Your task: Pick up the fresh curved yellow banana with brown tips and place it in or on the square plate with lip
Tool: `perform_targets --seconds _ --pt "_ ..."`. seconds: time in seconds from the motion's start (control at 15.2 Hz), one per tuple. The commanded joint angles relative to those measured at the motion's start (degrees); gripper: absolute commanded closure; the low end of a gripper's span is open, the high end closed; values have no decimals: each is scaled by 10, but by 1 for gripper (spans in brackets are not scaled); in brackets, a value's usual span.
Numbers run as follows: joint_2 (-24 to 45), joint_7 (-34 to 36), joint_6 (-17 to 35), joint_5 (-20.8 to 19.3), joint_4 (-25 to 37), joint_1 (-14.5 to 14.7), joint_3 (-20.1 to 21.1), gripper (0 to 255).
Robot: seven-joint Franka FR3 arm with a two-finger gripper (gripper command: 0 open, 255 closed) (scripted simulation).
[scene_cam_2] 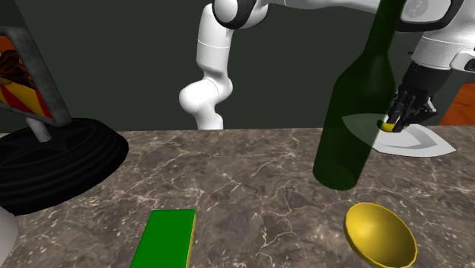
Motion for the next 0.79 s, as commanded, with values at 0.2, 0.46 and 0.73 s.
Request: perform_targets --seconds 0.2,0.46,0.73 --pt "0 0 2 0 -2 0 0 255" --pt "0 0 2 0 -2 0 0 0" --pt "2 0 -18 0 21 0 0 0"
